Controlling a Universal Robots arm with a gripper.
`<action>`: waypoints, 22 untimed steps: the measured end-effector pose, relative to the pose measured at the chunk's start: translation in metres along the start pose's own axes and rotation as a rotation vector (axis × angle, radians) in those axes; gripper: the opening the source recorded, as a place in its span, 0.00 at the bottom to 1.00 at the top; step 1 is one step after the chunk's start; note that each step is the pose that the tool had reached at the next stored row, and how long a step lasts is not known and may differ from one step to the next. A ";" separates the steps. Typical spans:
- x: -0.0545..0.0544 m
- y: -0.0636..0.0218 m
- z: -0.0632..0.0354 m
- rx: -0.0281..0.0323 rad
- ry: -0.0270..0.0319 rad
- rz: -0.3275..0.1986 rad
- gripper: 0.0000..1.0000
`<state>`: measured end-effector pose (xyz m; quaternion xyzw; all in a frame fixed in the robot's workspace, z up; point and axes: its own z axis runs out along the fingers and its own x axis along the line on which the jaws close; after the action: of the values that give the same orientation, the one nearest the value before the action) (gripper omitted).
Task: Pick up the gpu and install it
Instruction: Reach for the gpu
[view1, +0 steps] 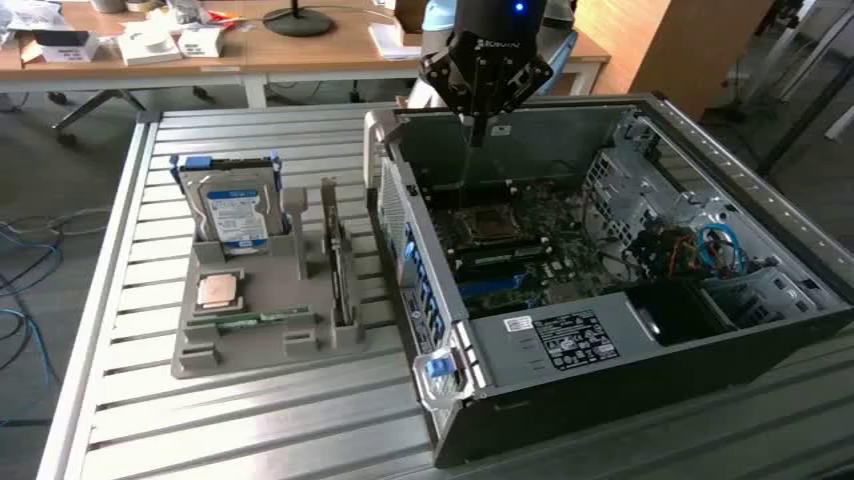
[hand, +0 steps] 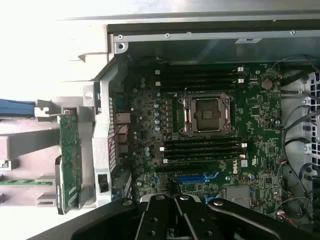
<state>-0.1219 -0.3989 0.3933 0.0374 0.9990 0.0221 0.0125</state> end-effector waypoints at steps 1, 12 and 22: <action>0.000 0.0000 0.0000 0.0000 0.0000 0.000 0.11; 0.001 -0.0001 0.0002 -0.0002 -0.0002 0.000 0.11; 0.015 -0.0012 0.0002 0.0001 0.0000 0.000 0.11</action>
<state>-0.1373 -0.3989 0.3927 0.0374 0.9990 0.0221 0.0125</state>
